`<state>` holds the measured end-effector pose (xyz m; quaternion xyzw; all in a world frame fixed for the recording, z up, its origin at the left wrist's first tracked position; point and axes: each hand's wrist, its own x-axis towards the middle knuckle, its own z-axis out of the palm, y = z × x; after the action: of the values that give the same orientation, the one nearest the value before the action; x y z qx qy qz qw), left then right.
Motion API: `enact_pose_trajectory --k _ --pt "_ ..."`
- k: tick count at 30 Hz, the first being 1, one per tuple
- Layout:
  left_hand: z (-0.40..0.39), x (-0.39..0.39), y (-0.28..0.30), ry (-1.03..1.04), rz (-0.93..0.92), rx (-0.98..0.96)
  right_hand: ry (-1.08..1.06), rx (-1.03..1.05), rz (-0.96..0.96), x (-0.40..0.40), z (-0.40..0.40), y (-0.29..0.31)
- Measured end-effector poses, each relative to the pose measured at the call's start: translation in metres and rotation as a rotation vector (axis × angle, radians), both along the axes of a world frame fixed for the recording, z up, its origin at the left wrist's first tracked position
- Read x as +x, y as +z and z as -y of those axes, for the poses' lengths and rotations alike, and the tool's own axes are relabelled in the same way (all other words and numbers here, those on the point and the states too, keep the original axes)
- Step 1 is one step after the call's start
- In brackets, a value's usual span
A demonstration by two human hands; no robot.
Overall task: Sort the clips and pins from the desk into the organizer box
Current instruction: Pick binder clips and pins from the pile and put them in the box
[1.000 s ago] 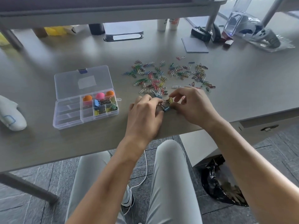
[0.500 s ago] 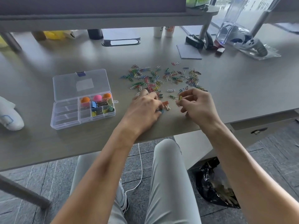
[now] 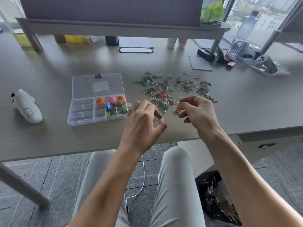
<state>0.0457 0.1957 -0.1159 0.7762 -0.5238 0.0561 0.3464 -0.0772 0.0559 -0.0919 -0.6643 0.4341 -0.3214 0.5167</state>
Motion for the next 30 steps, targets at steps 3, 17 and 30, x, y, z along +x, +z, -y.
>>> enact_pose_trajectory --k 3,17,30 --pt "-0.030 0.003 0.000 0.063 -0.025 -0.082 0.070 0.017 0.013 0.019 -0.016 0.005" --pt "-0.097 0.045 -0.021 0.242 -0.048 0.017 0.321 -0.186 -0.157 0.123 -0.077 0.007" --pt "-0.104 0.053 -0.033 0.275 -0.073 -0.032 0.308 -0.347 -0.350 0.152 -0.088 0.000"
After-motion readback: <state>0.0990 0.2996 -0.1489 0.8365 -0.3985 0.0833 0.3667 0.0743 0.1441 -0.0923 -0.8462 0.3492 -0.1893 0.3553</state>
